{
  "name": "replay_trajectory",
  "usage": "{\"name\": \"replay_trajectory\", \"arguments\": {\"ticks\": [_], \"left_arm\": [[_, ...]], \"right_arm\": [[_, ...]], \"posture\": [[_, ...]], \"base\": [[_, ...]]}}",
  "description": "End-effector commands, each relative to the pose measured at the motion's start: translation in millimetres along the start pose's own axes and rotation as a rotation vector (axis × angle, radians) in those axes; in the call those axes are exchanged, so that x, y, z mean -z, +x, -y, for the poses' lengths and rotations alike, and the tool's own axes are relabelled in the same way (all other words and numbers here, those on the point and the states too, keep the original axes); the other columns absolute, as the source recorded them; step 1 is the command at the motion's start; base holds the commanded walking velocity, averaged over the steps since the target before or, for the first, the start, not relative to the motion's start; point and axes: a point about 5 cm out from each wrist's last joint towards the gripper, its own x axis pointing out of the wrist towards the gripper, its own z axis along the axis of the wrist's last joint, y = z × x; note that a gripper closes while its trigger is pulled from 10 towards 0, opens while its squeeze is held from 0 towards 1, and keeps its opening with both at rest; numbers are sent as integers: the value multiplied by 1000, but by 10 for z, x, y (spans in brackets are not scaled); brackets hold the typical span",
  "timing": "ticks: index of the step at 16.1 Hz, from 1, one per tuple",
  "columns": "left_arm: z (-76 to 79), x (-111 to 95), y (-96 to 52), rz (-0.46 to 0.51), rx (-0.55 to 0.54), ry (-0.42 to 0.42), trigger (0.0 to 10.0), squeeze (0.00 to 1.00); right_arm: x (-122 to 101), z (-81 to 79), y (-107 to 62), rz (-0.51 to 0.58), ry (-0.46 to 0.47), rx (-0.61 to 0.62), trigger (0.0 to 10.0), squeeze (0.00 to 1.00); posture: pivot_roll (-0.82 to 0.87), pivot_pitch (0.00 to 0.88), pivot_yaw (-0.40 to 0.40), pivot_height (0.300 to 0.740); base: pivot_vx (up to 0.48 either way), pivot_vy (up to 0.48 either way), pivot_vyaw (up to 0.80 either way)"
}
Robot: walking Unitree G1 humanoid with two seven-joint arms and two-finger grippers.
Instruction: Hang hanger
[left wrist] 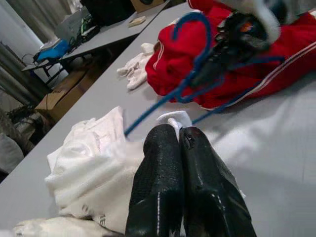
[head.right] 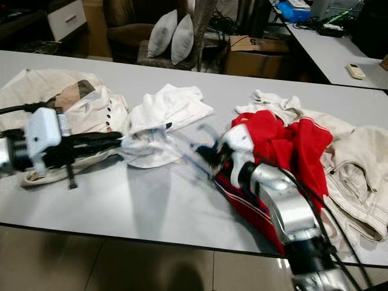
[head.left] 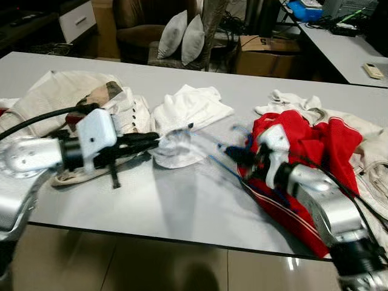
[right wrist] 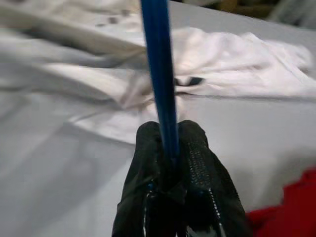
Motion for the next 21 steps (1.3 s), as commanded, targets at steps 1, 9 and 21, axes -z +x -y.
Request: {"name": "replay_trajectory", "arguments": {"ticks": [1, 9, 21], "left_arm": [[1, -61, -28, 5, 5, 14, 0, 0], [-13, -81, 73, 14, -33, 51, 0, 0], [-13, -81, 73, 14, -33, 51, 0, 0]], "right_arm": [[27, 72, -8, -1, 67, 29, 10000, 0], [4, -199, 134, -21, 59, -219, 10000, 0], [4, -199, 134, -21, 59, -219, 10000, 0]], "posture": [[143, 0, -42, 740], [141, 0, -57, 740], [141, 0, -57, 740]], "base": [[0, 0, 0], [0, 0, 0], [0, 0, 0]]}}
